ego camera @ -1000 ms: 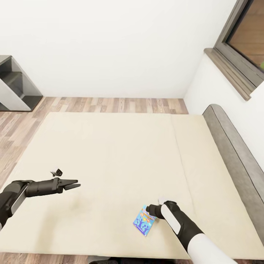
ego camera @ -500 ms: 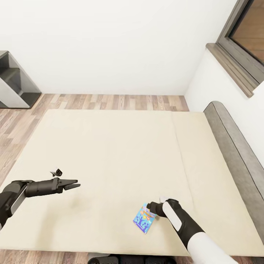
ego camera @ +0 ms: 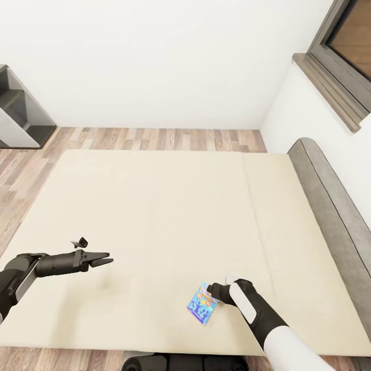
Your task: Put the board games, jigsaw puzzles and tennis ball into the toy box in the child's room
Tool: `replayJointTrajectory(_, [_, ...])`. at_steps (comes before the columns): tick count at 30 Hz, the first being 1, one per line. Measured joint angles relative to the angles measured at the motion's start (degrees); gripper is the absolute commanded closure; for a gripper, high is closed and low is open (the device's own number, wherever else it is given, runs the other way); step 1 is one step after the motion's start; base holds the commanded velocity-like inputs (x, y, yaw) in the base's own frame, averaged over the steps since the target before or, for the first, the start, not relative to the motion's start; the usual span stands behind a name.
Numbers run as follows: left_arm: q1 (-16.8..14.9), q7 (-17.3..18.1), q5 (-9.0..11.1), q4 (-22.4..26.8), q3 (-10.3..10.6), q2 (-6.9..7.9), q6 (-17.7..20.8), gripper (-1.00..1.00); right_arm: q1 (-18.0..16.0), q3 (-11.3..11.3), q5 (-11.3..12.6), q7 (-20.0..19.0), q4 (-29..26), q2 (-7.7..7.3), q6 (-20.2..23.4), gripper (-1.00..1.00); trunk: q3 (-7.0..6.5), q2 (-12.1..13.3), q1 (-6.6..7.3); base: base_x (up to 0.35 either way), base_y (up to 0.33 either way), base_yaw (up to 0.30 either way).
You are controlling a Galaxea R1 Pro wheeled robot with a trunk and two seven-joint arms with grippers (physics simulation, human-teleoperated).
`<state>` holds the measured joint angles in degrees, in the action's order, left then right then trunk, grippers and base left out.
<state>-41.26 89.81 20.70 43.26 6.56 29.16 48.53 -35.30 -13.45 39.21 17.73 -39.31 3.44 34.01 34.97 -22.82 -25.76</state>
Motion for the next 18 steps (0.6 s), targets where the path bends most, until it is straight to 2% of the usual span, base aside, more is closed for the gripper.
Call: replayJointTrajectory(18, [0.0, 0.0, 0.0, 0.0, 0.0, -0.05, 0.0, -1.0, 0.1, 0.0, 0.0, -0.1, -0.1, 0.01, -0.2, -1.0, 1.69, 0.0, 0.0, 0.0, 0.0, 0.0])
